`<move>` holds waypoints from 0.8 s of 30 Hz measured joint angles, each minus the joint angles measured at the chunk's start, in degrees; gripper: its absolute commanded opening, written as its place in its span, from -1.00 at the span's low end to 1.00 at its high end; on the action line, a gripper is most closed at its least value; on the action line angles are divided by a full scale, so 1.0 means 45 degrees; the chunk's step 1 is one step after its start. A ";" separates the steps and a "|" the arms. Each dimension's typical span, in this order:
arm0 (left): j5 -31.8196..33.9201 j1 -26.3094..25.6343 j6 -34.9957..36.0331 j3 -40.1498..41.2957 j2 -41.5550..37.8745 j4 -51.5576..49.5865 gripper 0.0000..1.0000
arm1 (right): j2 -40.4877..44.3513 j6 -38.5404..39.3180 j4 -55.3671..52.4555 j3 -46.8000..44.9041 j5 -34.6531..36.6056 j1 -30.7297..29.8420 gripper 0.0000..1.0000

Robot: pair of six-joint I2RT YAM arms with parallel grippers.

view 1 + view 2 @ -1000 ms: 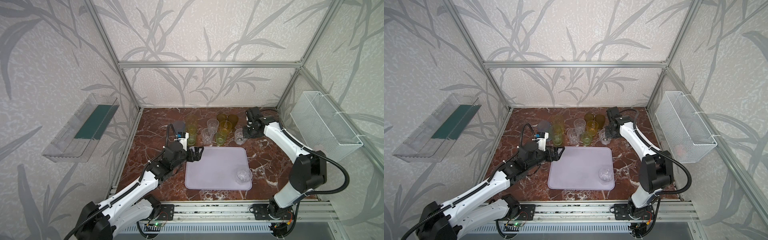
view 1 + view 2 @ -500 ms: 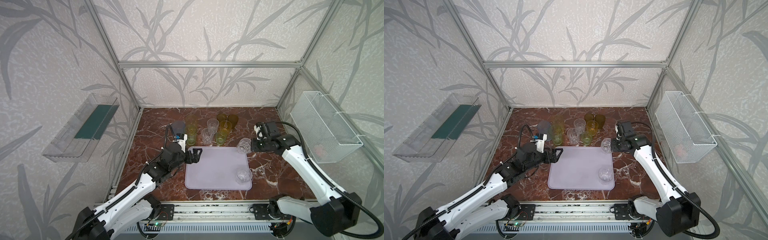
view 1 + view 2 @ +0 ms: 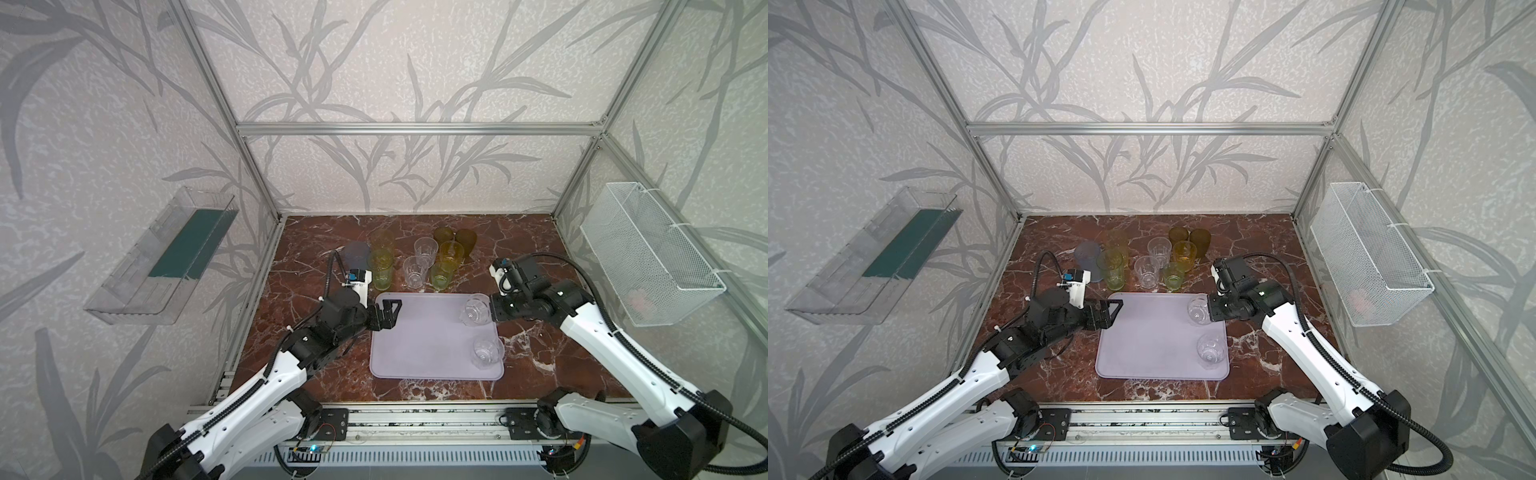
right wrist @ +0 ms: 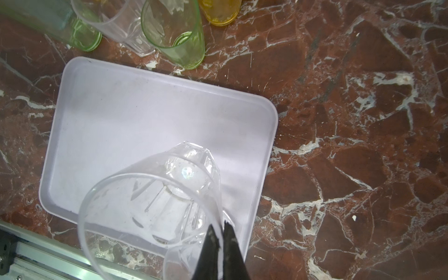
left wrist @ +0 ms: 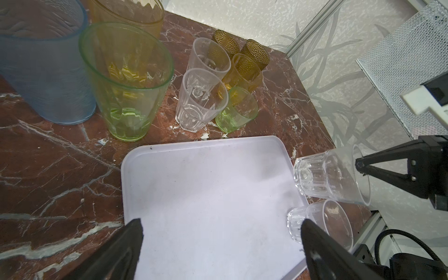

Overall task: Place the glasses into the tray
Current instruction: Place the glass on the tray.

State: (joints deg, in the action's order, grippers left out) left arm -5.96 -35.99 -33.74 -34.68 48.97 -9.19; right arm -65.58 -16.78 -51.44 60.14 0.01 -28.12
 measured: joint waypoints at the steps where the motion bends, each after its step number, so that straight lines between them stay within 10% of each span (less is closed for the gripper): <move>1: 0.0015 0.0000 -0.0039 0.0005 -0.0044 -0.0010 0.99 | 0.0000 -0.0039 -0.0053 0.0000 0.0039 -0.0180 -1.00; 24: 0.0126 0.0000 -0.0155 0.0005 0.0005 -0.0063 0.99 | 0.0000 -0.0787 -0.0631 0.0204 0.1001 -0.3750 -1.00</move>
State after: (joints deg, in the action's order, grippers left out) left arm -5.39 -35.99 -34.44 -34.65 48.99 -9.47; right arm -65.58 -20.32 -54.28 61.06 4.51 -44.99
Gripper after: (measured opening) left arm 0.992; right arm 0.056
